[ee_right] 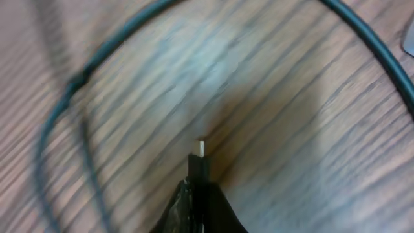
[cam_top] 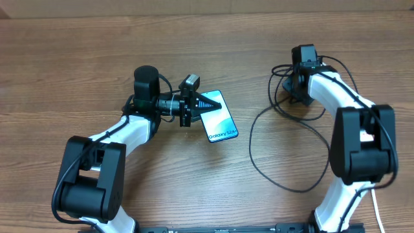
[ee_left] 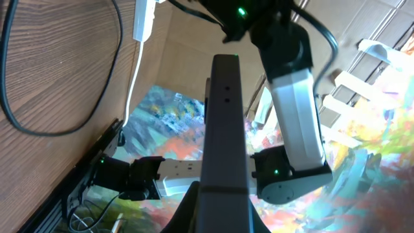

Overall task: Plug charger to phone and switch on socket
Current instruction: 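Grasp the black cable near its USB-C plug with the right gripper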

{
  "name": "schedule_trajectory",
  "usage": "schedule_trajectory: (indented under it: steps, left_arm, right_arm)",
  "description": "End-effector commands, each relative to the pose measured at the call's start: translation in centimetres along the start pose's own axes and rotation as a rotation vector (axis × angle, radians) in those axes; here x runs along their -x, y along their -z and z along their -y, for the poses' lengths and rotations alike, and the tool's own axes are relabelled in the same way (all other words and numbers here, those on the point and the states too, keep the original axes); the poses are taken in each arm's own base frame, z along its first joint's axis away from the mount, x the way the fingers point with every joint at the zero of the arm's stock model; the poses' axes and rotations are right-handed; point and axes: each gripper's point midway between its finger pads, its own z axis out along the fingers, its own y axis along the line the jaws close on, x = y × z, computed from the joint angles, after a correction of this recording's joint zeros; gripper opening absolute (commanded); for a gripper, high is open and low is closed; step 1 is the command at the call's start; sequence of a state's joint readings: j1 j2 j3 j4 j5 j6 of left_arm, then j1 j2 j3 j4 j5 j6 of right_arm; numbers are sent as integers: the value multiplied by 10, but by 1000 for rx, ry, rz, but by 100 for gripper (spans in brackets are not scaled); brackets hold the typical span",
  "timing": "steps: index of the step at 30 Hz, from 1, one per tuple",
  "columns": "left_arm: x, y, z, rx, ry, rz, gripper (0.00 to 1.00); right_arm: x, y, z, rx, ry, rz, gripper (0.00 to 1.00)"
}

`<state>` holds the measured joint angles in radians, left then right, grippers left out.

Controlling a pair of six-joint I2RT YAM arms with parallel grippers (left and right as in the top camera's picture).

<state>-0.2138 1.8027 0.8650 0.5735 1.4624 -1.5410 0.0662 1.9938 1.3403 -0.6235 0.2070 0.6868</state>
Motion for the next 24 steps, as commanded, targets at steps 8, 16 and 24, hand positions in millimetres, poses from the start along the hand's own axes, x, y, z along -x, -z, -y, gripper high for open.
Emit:
schedule_trajectory:
  steps: [8,16,24]
  left_arm:
    - [12,59,15,-55,-171,44,4]
    - [24,93,18,-77,-172,135,4]
    - [24,92,18,-77,-173,132,4]
  right_arm:
    - [-35,128,-63,414,347,-79,4]
    - [-131,100,-69,326,582,-216,4]
    - [-191,68,-62,217,723,-285,4]
